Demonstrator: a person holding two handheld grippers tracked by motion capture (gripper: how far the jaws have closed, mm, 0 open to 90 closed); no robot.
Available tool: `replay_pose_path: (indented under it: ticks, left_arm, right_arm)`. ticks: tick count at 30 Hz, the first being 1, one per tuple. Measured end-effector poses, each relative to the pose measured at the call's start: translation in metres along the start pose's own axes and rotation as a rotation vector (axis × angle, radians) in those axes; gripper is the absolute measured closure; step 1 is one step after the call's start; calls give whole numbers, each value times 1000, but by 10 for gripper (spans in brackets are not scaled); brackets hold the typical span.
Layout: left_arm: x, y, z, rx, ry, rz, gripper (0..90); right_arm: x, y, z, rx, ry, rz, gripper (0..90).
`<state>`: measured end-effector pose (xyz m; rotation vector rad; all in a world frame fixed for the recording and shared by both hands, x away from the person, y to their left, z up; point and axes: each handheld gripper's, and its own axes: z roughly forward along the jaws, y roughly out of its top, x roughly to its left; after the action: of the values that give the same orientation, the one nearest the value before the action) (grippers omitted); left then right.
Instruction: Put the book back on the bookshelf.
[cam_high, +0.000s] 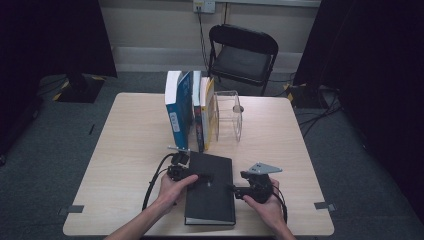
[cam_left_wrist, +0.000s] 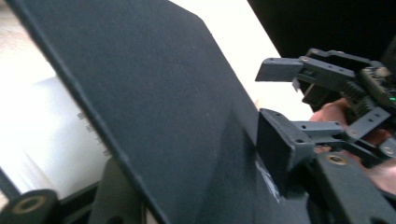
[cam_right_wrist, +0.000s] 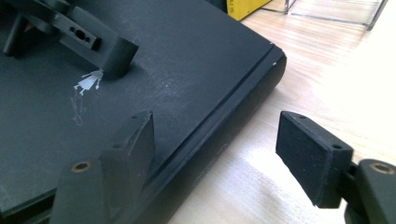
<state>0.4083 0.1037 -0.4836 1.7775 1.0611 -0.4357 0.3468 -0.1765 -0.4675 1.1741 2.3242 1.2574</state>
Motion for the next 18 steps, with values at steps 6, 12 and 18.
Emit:
replay_pose_path:
  ticks: [6,12,18]
  left_arm:
    - [-5,0,-3,-13,0,39,568]
    - [-22,-2,-8,-50,21,149,568]
    - [-50,-8,-18,-98,52,320,568]
  right_arm:
    - [1,-2,0,21,53,13,223]
    - [-2,-4,0,47,138,63,152]
    - [-6,-4,-2,19,245,129,95]
